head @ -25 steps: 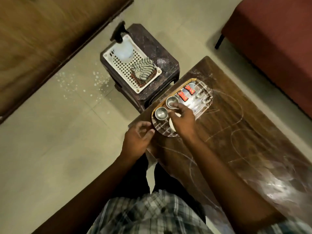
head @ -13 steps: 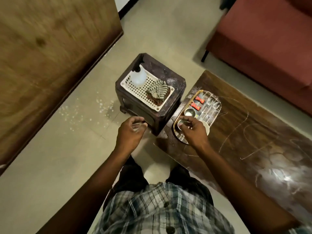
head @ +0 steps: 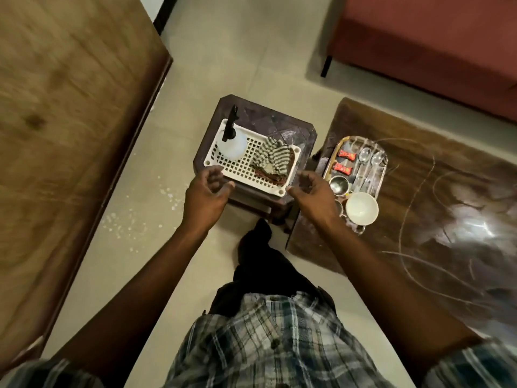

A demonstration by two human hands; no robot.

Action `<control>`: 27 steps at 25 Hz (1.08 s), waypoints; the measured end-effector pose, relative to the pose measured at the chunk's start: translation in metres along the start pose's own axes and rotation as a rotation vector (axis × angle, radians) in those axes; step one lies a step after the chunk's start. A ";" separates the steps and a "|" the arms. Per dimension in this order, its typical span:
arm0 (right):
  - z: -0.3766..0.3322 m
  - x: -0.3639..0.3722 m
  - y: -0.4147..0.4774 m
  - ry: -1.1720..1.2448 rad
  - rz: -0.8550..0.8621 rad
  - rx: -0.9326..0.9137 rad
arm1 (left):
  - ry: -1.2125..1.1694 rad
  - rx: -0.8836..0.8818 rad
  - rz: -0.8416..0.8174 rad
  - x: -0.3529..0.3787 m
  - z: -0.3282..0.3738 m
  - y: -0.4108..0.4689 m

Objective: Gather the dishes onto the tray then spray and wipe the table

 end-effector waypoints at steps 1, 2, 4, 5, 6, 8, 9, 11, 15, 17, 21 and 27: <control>-0.004 0.004 0.014 0.003 0.011 0.008 | 0.012 0.004 0.005 0.000 0.000 0.012; -0.007 0.009 0.032 -0.013 0.025 0.029 | 0.027 0.004 0.002 0.001 0.000 0.028; -0.011 0.023 0.063 -0.046 0.028 0.078 | 0.036 -0.020 -0.021 0.005 -0.006 0.057; -0.012 0.032 0.078 -0.057 0.013 0.097 | 0.034 -0.032 -0.050 0.008 -0.011 0.071; -0.012 0.041 0.094 -0.084 0.000 0.122 | 0.033 -0.033 -0.073 0.012 -0.016 0.084; -0.013 0.057 0.125 -0.147 -0.010 0.174 | 0.079 -0.007 -0.093 0.017 -0.028 0.111; -0.010 0.063 0.136 -0.183 -0.003 0.192 | 0.121 0.024 -0.094 0.019 -0.031 0.123; -0.001 0.074 0.152 -0.273 0.044 0.224 | 0.213 0.122 -0.092 0.021 -0.033 0.150; 0.006 0.086 0.166 -0.330 0.241 0.243 | 0.333 0.285 -0.189 0.028 -0.023 0.206; 0.007 0.090 0.169 -0.305 0.288 0.262 | 0.372 0.380 -0.302 0.039 -0.013 0.223; 0.005 0.102 0.172 -0.359 0.221 0.273 | 0.413 0.510 -0.496 0.059 -0.003 0.238; -0.018 0.092 0.154 -0.054 0.158 0.283 | 0.347 0.483 -0.530 0.061 0.015 0.221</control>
Point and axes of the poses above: each hand's wrist, its own y-axis towards the middle knuckle, its own x-axis out of the palm, z = x × y, the point moved 5 cm from there along y, towards the middle knuckle, and after that the axes turned 1 degree about -y, right-handed, at the moved point
